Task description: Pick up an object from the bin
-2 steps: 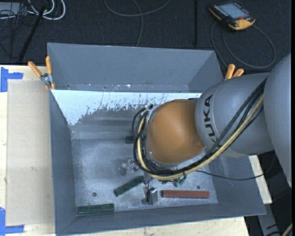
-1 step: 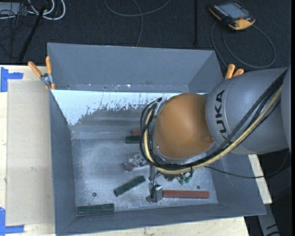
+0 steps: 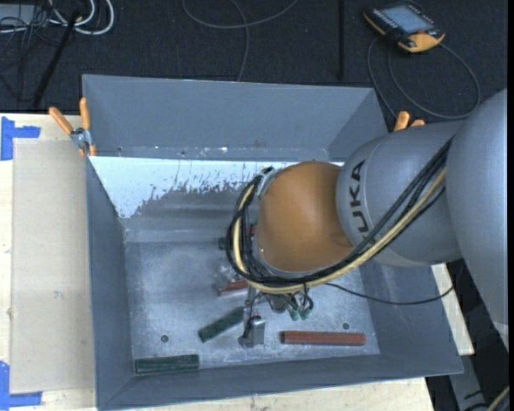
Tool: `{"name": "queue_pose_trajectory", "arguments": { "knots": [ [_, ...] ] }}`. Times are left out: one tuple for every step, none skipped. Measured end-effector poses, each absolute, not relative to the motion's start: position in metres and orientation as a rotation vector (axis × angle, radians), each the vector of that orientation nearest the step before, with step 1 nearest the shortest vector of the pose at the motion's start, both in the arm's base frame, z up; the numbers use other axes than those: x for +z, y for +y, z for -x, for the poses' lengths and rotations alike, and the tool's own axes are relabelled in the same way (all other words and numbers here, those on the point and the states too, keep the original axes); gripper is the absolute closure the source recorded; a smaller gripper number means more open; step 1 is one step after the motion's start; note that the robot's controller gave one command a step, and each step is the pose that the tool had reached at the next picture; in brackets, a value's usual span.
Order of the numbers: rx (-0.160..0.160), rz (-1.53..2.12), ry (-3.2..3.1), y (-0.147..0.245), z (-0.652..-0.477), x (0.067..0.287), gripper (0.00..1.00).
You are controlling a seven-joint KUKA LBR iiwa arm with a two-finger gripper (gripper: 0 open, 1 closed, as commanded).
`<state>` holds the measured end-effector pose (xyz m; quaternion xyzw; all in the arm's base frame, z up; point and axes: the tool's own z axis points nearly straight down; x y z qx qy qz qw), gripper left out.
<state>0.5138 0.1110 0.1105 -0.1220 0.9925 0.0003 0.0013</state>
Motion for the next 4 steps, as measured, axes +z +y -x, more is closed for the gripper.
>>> {"name": "queue_pose_trajectory", "arguments": {
  "knots": [
    [0.001,0.396,3.12,0.095,-0.522,0.07,1.0],
    [0.001,0.395,3.12,0.095,-0.522,0.07,1.0],
    [0.001,0.414,3.119,0.079,-0.52,0.104,1.0],
    [0.0,0.342,3.123,0.083,-0.503,0.224,1.0]
  ]
}}
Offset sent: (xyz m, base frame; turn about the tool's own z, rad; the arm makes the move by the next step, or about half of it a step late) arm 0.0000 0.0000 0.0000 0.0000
